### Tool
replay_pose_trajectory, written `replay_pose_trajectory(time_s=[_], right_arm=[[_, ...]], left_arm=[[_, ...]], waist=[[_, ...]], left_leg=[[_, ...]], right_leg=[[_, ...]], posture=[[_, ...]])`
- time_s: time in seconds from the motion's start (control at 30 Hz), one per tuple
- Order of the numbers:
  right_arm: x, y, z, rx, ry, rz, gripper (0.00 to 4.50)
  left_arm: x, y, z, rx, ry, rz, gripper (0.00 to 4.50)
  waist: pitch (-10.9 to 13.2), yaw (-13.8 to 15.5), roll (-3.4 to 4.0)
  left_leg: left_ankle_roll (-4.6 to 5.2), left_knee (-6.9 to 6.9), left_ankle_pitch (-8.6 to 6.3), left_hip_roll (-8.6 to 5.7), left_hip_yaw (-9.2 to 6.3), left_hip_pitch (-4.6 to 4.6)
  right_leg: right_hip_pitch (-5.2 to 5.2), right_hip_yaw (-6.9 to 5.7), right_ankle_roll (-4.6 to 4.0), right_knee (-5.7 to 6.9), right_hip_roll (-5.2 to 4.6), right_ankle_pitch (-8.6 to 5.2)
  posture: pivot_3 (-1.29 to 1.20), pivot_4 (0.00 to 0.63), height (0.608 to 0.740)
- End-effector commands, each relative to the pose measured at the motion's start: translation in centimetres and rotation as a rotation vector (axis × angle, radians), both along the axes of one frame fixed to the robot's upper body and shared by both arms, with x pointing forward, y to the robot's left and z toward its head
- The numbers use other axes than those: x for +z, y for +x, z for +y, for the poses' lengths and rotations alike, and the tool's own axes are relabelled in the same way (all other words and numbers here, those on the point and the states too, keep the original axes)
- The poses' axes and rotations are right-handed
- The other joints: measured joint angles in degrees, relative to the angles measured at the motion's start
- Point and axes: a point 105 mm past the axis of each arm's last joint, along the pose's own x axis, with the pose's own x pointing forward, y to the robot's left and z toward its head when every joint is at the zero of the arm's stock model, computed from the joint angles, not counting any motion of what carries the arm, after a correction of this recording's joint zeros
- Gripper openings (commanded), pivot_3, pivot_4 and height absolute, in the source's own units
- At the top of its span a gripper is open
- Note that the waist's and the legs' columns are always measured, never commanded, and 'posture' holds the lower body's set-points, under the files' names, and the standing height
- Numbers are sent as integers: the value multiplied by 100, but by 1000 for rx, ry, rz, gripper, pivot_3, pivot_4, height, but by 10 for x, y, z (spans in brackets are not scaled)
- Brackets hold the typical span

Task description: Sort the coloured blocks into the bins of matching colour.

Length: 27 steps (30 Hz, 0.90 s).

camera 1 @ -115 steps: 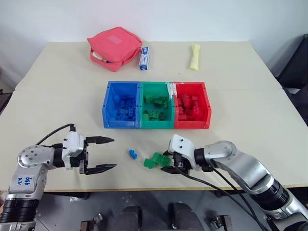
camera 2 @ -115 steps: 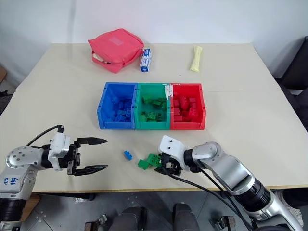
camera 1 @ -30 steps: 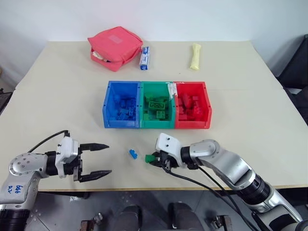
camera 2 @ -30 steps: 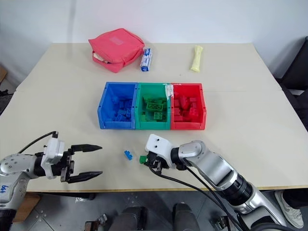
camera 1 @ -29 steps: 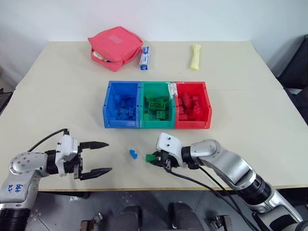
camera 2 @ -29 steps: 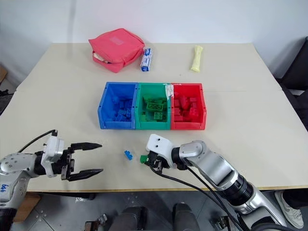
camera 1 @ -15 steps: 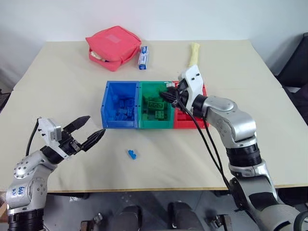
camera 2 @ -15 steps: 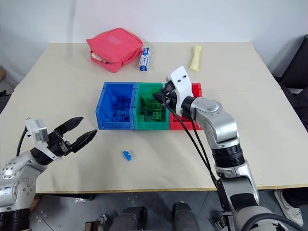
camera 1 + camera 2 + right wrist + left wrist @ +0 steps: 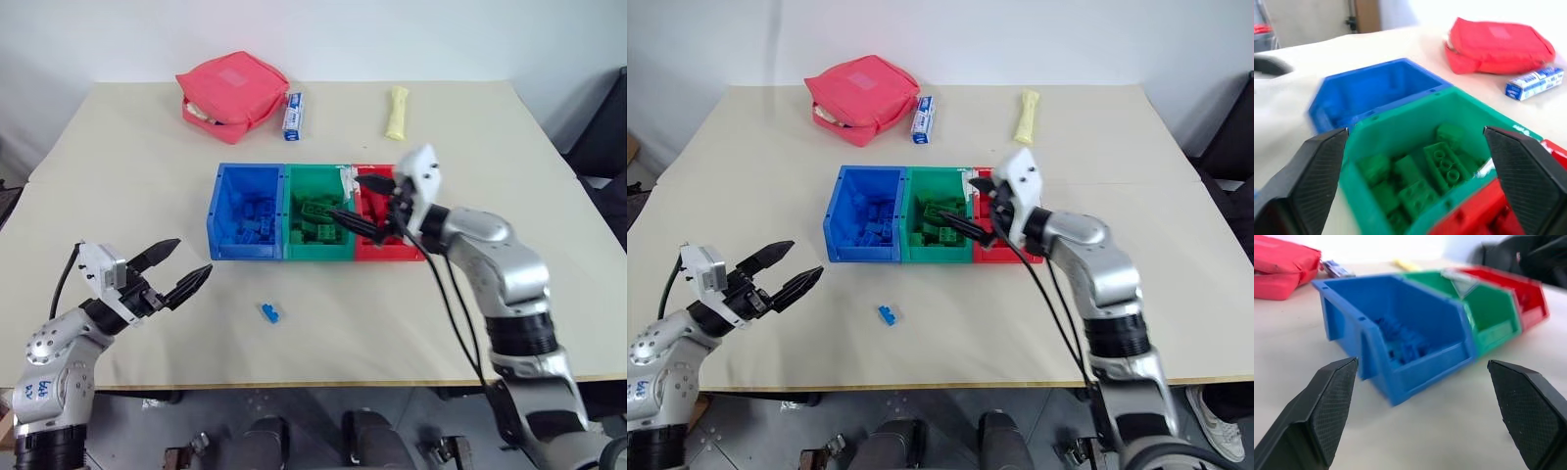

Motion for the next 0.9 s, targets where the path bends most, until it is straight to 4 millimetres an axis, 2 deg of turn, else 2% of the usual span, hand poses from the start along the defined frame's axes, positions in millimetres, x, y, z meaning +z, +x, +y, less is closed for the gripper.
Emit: replay_pose_trajectory(time_s=[0.03,0.1,0.17,0.27,0.3,0.33,0.47,0.53,0.63,0.8,0.9], right_arm=[[-3,-31,-22,111,-24,-66,4459],[-23,-44,-50,104,-68,-35,4459],[-41,-58,-68,131,-145,25,4459],[-45,-66,-80,128,-144,32,4459],[-45,-66,-82,115,-136,19,4459],[-45,-67,-83,110,-130,20,4459],[-43,-75,-77,132,-130,20,4459],[-47,-85,-71,177,-158,66,4459],[-51,-99,-63,236,-190,114,4459],[-52,-109,-51,269,-190,147,4459],[-52,-112,-46,272,-187,150,4459]], left_arm=[[6,1,11,-42,130,-40,4500],[6,2,13,-122,242,-26,4500],[4,3,17,-171,313,-3,4500],[-1,10,24,-192,375,36,4500],[-4,10,21,-227,392,44,4500],[-7,9,15,-270,409,50,4500],[-9,-4,-29,-531,462,50,4500],[-8,-5,-58,-636,515,43,4500],[-14,-6,-86,-734,639,47,4500],[-35,5,-104,-777,869,42,4500],[-38,13,-109,-768,903,30,4500]], waist=[[0,-1,0],[1,15,-2],[1,26,-1],[1,-10,0],[1,-30,-1],[1,-36,0],[2,-9,0],[2,34,0],[2,147,0],[2,137,0],[2,128,-1]], left_leg=[[1,-2,-1,0,0,1],[3,-1,-1,0,1,1],[6,0,-1,-2,3,0],[9,1,-1,-1,9,7],[8,-4,0,2,13,18],[9,-10,-1,5,17,31],[8,-23,-1,11,18,48],[7,-18,-2,11,16,41],[12,1,-7,8,10,34],[14,1,-7,7,6,49],[14,1,-7,10,7,48]], right_leg=[[2,-1,0,-2,0,0],[6,-1,0,-7,-1,0],[9,-1,0,-12,-3,0],[15,2,1,-14,-3,0],[21,4,0,-14,-1,0],[29,7,0,-14,1,0],[42,9,-1,-13,3,-1],[42,10,-1,-14,1,-1],[49,9,0,-21,-1,0],[79,6,3,-43,5,1],[76,6,3,-42,11,1]], posture=[[0,150,740],[0,150,740],[0,150,740],[0,150,740],[0,150,740],[0,150,740],[0,150,740],[0,150,740],[0,150,740],[0,150,740],[0,150,740]])
